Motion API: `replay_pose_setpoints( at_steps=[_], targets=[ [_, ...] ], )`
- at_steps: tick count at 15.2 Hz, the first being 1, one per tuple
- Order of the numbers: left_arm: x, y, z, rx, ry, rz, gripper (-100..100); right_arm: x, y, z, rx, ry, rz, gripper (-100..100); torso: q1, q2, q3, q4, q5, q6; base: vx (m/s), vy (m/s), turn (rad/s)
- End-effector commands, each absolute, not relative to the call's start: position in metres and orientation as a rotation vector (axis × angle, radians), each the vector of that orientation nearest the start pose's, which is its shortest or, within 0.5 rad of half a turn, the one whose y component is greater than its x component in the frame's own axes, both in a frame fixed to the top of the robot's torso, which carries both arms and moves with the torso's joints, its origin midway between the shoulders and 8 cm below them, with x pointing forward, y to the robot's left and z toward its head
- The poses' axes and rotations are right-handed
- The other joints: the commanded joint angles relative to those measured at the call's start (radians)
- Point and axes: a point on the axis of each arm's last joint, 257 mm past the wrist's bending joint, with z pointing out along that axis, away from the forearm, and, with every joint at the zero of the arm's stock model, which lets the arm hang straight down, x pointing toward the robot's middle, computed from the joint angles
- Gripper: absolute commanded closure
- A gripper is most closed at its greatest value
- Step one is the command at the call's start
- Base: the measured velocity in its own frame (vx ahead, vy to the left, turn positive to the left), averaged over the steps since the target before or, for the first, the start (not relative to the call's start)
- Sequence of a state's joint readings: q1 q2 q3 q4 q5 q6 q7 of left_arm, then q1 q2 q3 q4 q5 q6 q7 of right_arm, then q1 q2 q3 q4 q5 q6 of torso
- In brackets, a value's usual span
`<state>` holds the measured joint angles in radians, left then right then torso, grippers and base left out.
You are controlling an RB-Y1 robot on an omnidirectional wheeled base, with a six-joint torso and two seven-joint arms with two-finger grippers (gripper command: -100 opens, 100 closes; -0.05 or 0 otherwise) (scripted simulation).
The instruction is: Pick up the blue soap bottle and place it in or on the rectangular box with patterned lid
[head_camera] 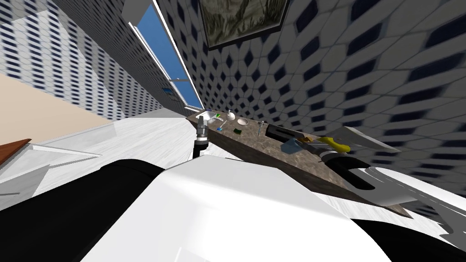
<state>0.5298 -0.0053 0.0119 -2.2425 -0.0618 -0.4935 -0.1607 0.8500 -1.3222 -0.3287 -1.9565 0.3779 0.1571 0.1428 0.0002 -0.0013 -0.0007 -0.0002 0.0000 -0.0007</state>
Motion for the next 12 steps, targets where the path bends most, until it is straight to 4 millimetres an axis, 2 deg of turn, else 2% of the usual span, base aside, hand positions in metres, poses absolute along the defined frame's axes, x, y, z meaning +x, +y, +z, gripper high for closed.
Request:
replay_pose_setpoints(
  at_steps=[1, 2, 7, 8, 12],
  targets=[
    [0.350, 0.282, -0.004, -0.610, 0.733, -1.077, 0, 0.380, -0.544, -0.150, -0.176, 1.945, -0.324, -100, 0.000, 0.000, 0.000, 0.000, 0.000, 0.000, 0.027, -0.011, 0.115],
    [0.350, 0.282, -0.004, -0.611, 0.733, -1.077, 0, 0.380, -0.546, -0.150, -0.173, 1.945, -0.326, 100, 0.000, 0.000, 0.000, 0.000, 0.000, 0.001, 0.009, -0.005, 0.004],
    [0.350, 0.282, -0.004, -0.611, 0.733, -1.077, 0, 0.381, -0.545, -0.148, -0.167, 1.941, -0.322, 100, 0.001, 0.000, -0.001, -0.002, 0.000, 0.001, 0.001, -0.001, -0.002],
    [0.350, 0.282, -0.004, -0.611, 0.733, -1.077, 0, 0.385, -0.558, -0.141, -0.134, 1.944, -0.338, 100, 0.000, 0.000, -0.001, -0.002, 0.000, 0.001, -0.084, 0.007, -0.006],
    [0.350, 0.282, -0.004, -0.610, 0.733, -1.077, 0, 0.396, -0.585, -0.121, -0.064, 1.941, -0.376, 100, -0.006, 0.015, 0.008, 0.002, 0.000, 0.004, -0.206, -0.065, -0.008]
  ],
)
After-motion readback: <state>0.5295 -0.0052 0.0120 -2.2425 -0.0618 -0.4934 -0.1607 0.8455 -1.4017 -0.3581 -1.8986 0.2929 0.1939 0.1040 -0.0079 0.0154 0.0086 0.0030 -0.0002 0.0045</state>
